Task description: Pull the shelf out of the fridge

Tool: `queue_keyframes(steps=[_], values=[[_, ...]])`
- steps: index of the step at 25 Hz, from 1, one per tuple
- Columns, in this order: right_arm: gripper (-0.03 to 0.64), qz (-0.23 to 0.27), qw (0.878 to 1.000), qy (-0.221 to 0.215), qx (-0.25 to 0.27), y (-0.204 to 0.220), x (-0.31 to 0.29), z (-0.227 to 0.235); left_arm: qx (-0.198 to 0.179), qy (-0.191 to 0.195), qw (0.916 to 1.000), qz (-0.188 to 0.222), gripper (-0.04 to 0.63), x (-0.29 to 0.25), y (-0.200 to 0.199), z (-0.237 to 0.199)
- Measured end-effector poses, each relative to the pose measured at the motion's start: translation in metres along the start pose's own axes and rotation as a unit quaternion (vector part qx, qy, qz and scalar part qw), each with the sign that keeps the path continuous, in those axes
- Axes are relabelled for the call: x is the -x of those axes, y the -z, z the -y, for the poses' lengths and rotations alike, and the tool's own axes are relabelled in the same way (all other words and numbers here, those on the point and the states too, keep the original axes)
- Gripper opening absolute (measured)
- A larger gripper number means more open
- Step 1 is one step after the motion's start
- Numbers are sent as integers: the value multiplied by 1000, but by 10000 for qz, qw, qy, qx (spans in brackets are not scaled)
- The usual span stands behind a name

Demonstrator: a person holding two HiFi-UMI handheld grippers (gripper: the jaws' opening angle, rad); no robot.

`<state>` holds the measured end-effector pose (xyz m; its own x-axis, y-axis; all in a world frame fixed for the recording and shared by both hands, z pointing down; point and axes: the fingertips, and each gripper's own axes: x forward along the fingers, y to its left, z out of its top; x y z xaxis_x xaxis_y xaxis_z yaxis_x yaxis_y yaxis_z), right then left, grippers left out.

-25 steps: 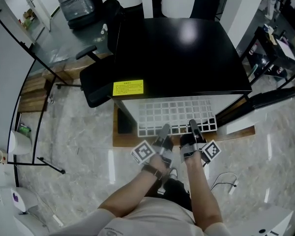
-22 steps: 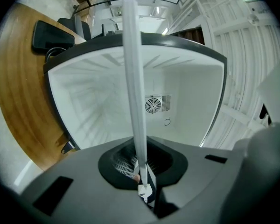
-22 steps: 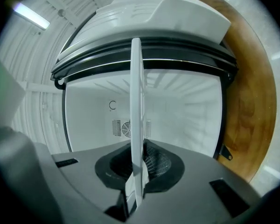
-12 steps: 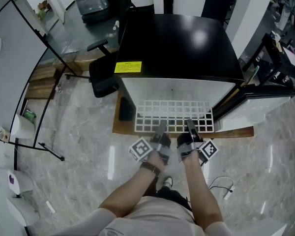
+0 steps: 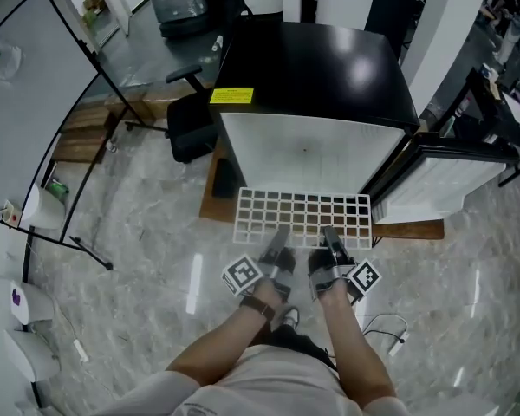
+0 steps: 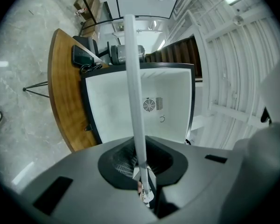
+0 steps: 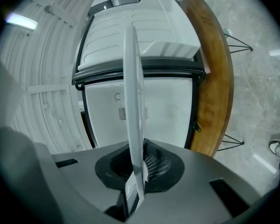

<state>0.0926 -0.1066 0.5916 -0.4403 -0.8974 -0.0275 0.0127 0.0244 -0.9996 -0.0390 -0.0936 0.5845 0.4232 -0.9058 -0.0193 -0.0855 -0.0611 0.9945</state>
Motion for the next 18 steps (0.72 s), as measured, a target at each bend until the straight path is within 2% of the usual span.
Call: queue_keyframes(steps=[7,11,14,18], values=[[41,-120,9999,-77,-18,15,39,-17,-71,19,10000,-49,30,36,21,17],[41,-172,9998,-119,-25,22,60,-27,27,306,9995,-71,31,51,34,36],[41,-208,9997,-147,-50,26,78,-30,-167,78,9997,-137,31,68,43,32],[41,-249,9995,-181,-65,30,94,-38,-205,83,9996,-160,30,82,54,42]])
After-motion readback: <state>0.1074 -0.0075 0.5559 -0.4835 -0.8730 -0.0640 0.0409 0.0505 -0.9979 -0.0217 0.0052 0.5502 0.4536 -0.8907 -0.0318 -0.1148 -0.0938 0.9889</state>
